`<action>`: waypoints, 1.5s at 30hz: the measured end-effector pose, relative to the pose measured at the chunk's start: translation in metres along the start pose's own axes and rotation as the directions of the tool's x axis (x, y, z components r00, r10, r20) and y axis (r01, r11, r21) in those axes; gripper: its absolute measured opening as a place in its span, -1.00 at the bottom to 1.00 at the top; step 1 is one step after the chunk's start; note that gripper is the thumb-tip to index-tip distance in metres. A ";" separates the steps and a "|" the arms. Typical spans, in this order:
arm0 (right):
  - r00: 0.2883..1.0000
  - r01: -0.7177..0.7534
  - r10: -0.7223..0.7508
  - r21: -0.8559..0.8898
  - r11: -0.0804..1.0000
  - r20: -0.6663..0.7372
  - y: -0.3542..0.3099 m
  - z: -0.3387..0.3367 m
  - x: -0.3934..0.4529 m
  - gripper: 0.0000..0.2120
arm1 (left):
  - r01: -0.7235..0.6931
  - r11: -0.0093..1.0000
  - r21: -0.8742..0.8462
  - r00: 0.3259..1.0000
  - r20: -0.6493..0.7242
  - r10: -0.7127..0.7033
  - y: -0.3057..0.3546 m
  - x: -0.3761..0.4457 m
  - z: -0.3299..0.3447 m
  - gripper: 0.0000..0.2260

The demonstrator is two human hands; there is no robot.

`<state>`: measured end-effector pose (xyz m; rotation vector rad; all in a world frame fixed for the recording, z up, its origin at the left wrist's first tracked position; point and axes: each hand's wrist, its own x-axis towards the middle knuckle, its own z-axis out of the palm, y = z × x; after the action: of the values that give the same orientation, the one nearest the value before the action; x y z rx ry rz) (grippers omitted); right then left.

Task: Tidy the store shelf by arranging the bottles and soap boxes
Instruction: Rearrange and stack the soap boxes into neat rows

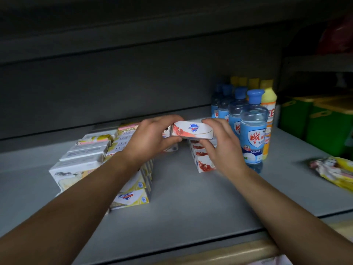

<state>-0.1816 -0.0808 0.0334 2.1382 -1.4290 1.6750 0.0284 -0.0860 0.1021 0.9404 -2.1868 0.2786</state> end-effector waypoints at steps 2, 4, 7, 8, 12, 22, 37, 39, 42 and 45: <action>1.000 -0.005 0.006 -0.025 1.000 0.025 -0.003 -0.005 0.000 -0.53 | 0.026 1.000 -0.003 0.999 0.020 -0.026 0.001 0.000 -0.004 -0.59; 0.998 -0.012 0.016 -0.058 0.998 0.058 -0.005 -0.012 0.000 -0.51 | 0.049 0.999 0.003 0.998 0.046 -0.049 0.004 0.002 -0.007 -0.58; 0.995 -0.013 0.021 -0.088 0.996 0.098 -0.009 -0.026 -0.002 -0.50 | 0.080 0.997 0.024 0.993 0.085 -0.082 0.014 0.004 -0.011 -0.57; 0.994 -0.018 0.027 -0.084 0.996 0.109 -0.010 -0.031 -0.004 -0.50 | 0.081 0.996 0.025 0.993 0.089 -0.082 0.018 0.005 -0.012 -0.57; 0.989 -0.042 0.057 -0.107 0.993 0.134 -0.008 -0.054 -0.019 -0.49 | 0.074 0.997 0.020 0.992 0.104 -0.076 0.035 0.001 -0.001 -0.57; 0.938 -0.135 0.189 -0.197 0.971 0.291 0.015 -0.082 -0.079 -0.43 | 0.428 0.870 -0.245 0.902 0.183 -0.392 0.052 -0.056 0.084 -0.62; 0.753 -0.053 0.367 -0.504 0.862 0.547 0.039 -0.093 -0.105 -0.42 | 0.326 0.933 0.150 0.937 0.080 -0.340 0.067 -0.044 0.132 -0.56; 0.750 -0.049 0.367 -0.507 0.861 0.551 0.039 -0.093 -0.105 -0.42 | 0.325 0.932 0.159 0.937 0.079 -0.340 0.067 -0.041 0.135 -0.56; 0.748 -0.049 0.369 -0.509 0.860 0.552 0.039 -0.093 -0.105 -0.42 | 0.316 0.935 0.163 0.941 0.069 -0.330 0.068 -0.039 0.136 -0.57; 0.749 -0.050 0.366 -0.504 0.862 0.552 0.038 -0.094 -0.105 -0.42 | 0.314 0.935 0.167 0.941 0.073 -0.329 0.070 -0.038 0.134 -0.57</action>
<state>-0.2731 0.0137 -0.0294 2.3917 -2.0444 0.4928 -0.0747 -0.0762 -0.0145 1.4070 -2.0780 0.2478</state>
